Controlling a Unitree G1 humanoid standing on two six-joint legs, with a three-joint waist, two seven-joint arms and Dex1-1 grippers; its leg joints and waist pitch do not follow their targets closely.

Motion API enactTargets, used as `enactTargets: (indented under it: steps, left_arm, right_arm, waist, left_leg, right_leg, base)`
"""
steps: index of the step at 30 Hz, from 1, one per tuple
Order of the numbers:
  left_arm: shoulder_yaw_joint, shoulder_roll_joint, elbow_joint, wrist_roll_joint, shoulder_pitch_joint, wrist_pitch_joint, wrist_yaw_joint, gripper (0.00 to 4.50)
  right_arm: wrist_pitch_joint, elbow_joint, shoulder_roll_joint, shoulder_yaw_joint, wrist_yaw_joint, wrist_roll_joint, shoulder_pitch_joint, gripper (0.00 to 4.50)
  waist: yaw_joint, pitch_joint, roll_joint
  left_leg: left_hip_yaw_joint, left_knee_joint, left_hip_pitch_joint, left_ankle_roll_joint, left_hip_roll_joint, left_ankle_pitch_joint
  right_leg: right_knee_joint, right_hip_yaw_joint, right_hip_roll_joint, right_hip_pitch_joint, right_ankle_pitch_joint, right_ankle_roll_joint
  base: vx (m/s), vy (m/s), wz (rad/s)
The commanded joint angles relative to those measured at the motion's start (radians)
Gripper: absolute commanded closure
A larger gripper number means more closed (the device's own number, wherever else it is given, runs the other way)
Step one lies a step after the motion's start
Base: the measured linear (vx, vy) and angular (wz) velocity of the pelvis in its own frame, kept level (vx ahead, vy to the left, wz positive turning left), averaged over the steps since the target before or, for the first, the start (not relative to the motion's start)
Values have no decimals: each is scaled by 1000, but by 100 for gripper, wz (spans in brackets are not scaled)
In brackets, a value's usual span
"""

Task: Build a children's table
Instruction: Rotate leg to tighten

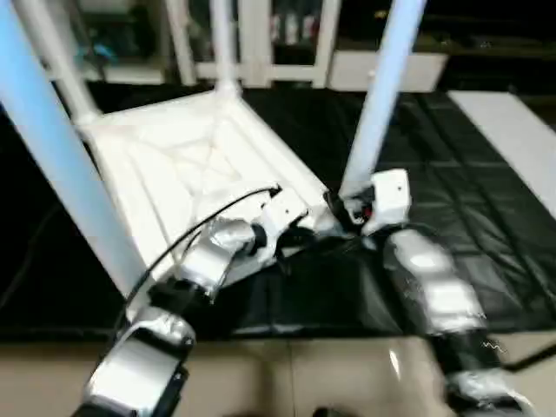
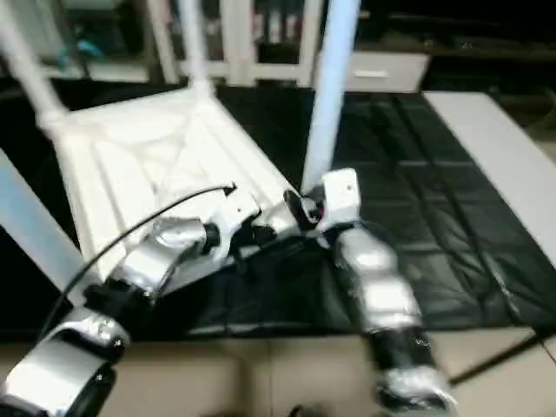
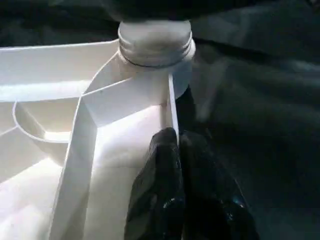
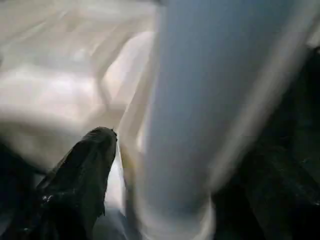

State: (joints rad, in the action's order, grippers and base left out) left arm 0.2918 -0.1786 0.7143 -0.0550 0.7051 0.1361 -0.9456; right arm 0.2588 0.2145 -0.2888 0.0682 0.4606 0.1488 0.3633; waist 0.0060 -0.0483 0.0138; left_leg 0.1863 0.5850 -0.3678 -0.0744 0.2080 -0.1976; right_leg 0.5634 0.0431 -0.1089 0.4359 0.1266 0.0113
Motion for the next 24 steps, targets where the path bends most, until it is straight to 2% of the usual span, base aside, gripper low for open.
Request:
enactTargets:
  steps: [1,3,4,5,6,8,10,13,15,16,19,22,24]
  left_arm:
    - [67,-39,22,-19,-38,8,-132,450]
    - [79,-62,7,-6,-46,-10,-206,450]
    - [85,-76,-9,2,-52,-12,-241,450]
    - [93,-92,-29,12,-60,-11,-284,450]
    - [102,-113,-52,20,-68,-7,-328,450]
    - [110,-139,-70,18,-72,-19,-361,450]
    - [108,-146,-76,18,-72,-21,-368,450]
    - [84,-136,-70,20,-62,-2,-340,450]
    - [81,-132,-67,20,-59,-2,-336,407]
    - [82,-132,-68,19,-59,-5,-334,396]
    - [94,-130,-56,-3,-57,-55,-300,396]
    - [96,-126,-41,-8,-54,-58,-303,396]
    - [97,-125,-34,-10,-53,-60,-305,396]
  right_arm:
    - [50,-95,-71,32,126,16,-48,69]
    - [64,-141,-125,45,177,28,-77,69]
    - [75,-166,-152,51,206,38,-93,69]
    - [89,-197,-185,59,241,51,-112,69]
    - [108,-236,-227,66,290,66,-137,69]
    - [114,-277,-285,74,354,70,-172,69]
    - [123,-286,-295,67,365,73,-179,69]
    - [139,-281,-286,59,352,68,-171,69]
    - [141,-281,-282,62,350,68,-168,54]
    - [144,-283,-282,65,349,70,-166,54]
    - [156,-298,-280,79,352,74,-162,54]
    - [159,-295,-271,79,357,66,-157,54]
    - [158,-291,-270,79,359,64,-155,54]
  waist:
    - [6,57,-5]
    - [9,54,-3]
    - [10,53,-2]
    - [12,50,-6]
    - [12,48,-3]
    - [19,47,-4]
    - [22,46,-4]
    - [23,46,-2]
    - [24,47,-1]
    - [24,48,-1]
    - [25,51,-1]
    - [25,55,1]
    - [27,54,1]
  left_leg:
    - [11,-68,7,107,7,-171]
    - [10,-71,5,99,9,-196]
    - [11,-73,8,88,10,-222]
    - [8,-75,8,81,10,-238]
    - [9,-78,10,71,13,-269]
    - [10,-80,13,66,17,-291]
    - [12,-80,12,55,15,-299]
    - [12,-80,10,43,15,-296]
    - [11,-80,10,41,14,-290]
    - [11,-79,10,41,14,-286]
    - [11,-76,5,54,13,-241]
    - [13,-72,5,67,12,-205]
    - [14,-72,5,69,12,-213]
  right_leg:
    - [-40,-18,-6,-64,103,-260]
    - [-41,-19,-9,-65,137,-256]
    - [-46,-19,-10,-62,179,-248]
    - [-47,-18,-10,-63,204,-243]
    - [-51,-20,-10,-61,241,-232]
    - [-54,-23,-12,-57,275,-218]
    - [-56,-24,-11,-51,291,-212]
    - [-57,-25,-12,-51,310,-200]
    - [-57,-25,-13,-51,317,-192]
    - [-57,-25,-13,-50,315,-192]
    - [-50,-24,-12,-55,257,-198]
    - [-45,-24,-13,-57,212,-212]
    - [-47,-24,-13,-57,231,-214]
  base:
    - [0,0,0]
    - [0,0,0]
    - [0,0,0]
    - [0,0,0]
    - [0,0,0]
    - [0,0,0]
    - [0,0,0]
    - [0,0,0]
    - [0,0,0]
    - [0,0,0]
    - [0,0,0]
    - [0,0,0]
    - [0,0,0]
